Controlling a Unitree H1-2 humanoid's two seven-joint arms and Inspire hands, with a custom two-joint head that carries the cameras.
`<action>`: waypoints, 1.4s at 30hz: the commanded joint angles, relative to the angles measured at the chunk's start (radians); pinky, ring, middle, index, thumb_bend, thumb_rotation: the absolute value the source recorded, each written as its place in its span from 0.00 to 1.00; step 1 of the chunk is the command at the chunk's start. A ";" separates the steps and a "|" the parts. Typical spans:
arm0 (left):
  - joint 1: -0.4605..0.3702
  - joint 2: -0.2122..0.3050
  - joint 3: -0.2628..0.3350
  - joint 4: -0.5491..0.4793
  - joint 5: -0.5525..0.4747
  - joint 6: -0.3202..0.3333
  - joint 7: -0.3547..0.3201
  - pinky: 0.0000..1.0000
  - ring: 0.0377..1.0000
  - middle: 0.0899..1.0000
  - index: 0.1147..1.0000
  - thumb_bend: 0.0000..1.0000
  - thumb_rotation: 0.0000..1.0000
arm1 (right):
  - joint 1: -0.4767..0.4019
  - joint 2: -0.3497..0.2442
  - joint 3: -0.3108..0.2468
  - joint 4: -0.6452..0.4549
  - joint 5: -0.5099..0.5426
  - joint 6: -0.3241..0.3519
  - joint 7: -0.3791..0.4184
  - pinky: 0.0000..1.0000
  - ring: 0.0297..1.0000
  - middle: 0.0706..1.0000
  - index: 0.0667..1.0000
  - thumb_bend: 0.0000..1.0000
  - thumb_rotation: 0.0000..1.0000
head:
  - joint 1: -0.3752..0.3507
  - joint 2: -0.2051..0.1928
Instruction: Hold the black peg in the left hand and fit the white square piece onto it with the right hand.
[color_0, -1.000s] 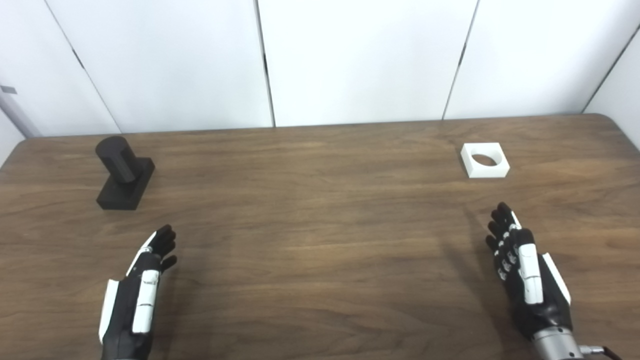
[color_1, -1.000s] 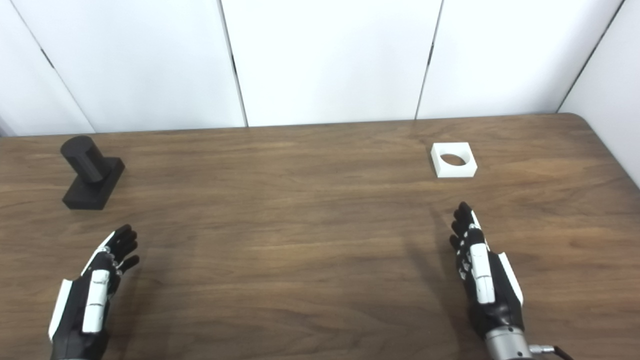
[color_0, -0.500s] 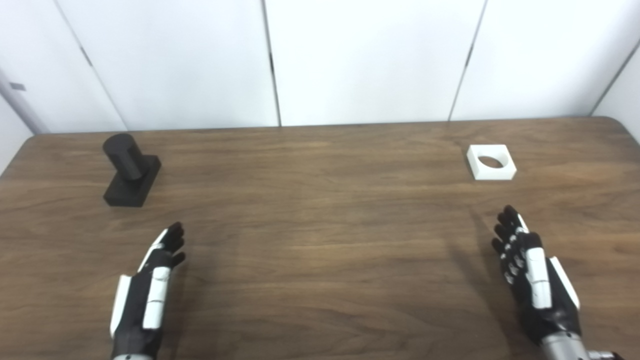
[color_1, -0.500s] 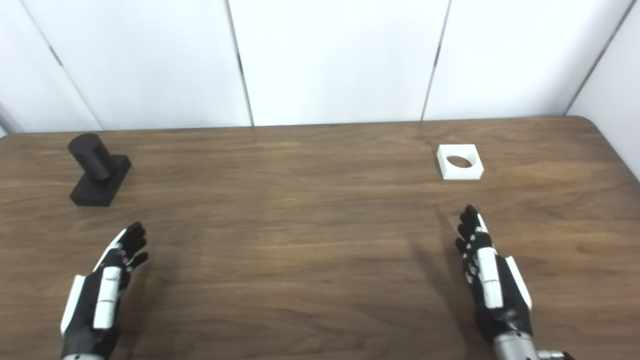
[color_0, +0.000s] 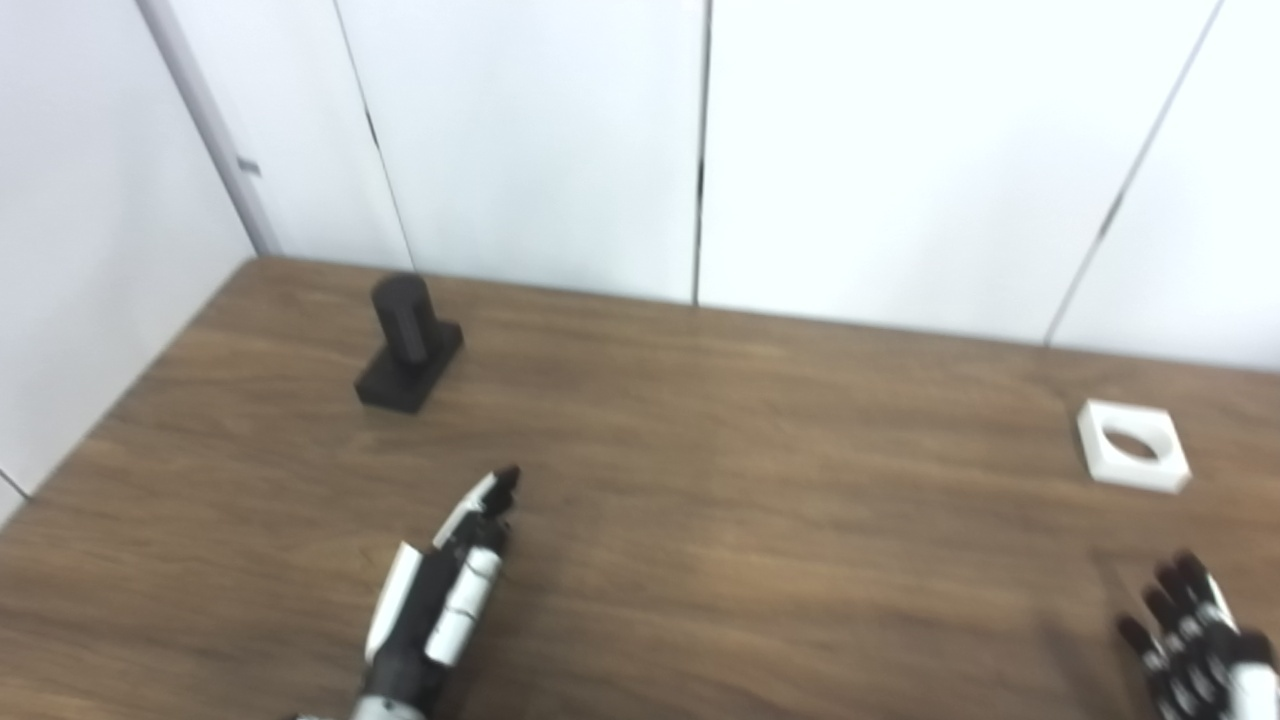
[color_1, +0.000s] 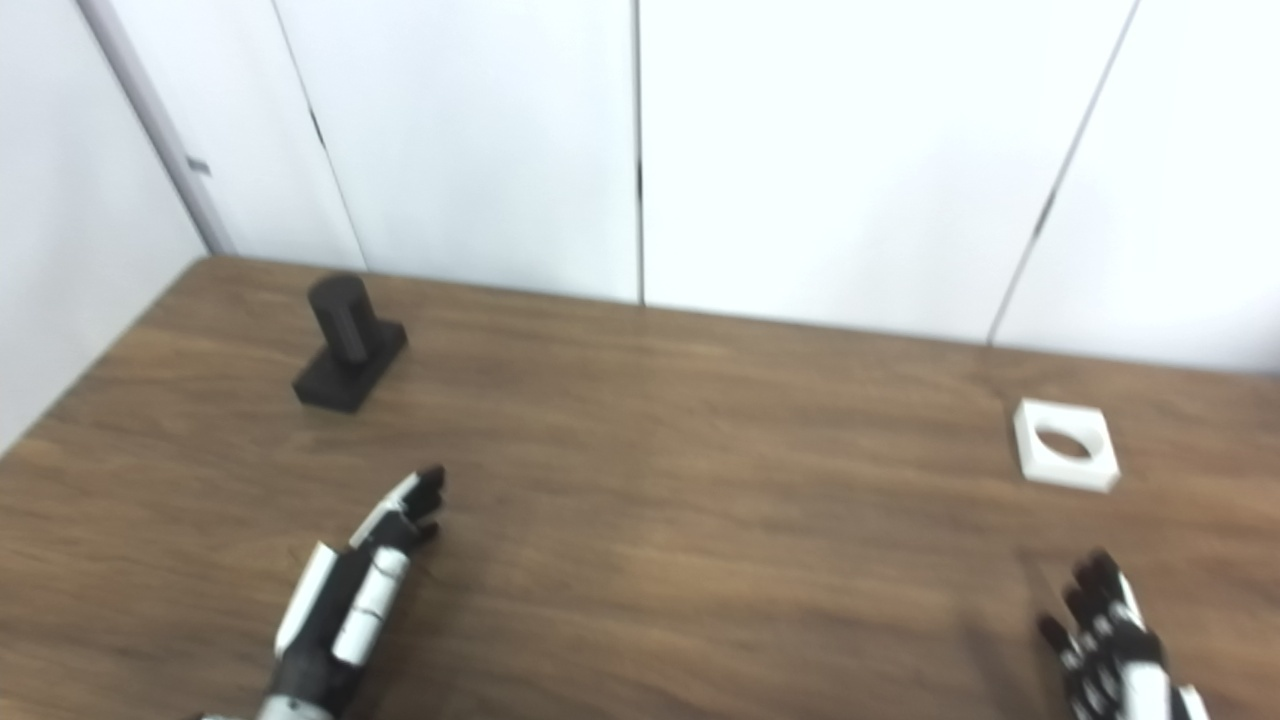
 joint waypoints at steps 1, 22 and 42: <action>0.006 -0.042 -0.008 0.006 0.011 -0.037 0.013 0.92 0.93 0.93 0.90 0.58 0.94 | -0.013 -0.006 -0.011 -0.001 0.019 -0.017 0.006 1.00 1.00 1.00 1.00 0.60 1.00 | 0.004 -0.009; 0.000 -0.066 -0.036 0.039 0.144 -0.074 0.105 0.91 0.94 0.94 0.91 0.47 0.60 | -0.040 -0.006 -0.024 0.082 0.035 -0.080 0.010 1.00 0.97 0.91 0.96 0.69 0.99 | 0.028 -0.045; -0.116 -0.026 0.094 -0.180 0.600 0.323 0.316 0.92 0.91 0.89 0.86 0.81 0.43 | -0.043 -0.006 -0.022 0.094 0.033 -0.108 0.020 1.00 0.98 0.93 0.97 0.73 0.96 | 0.055 -0.049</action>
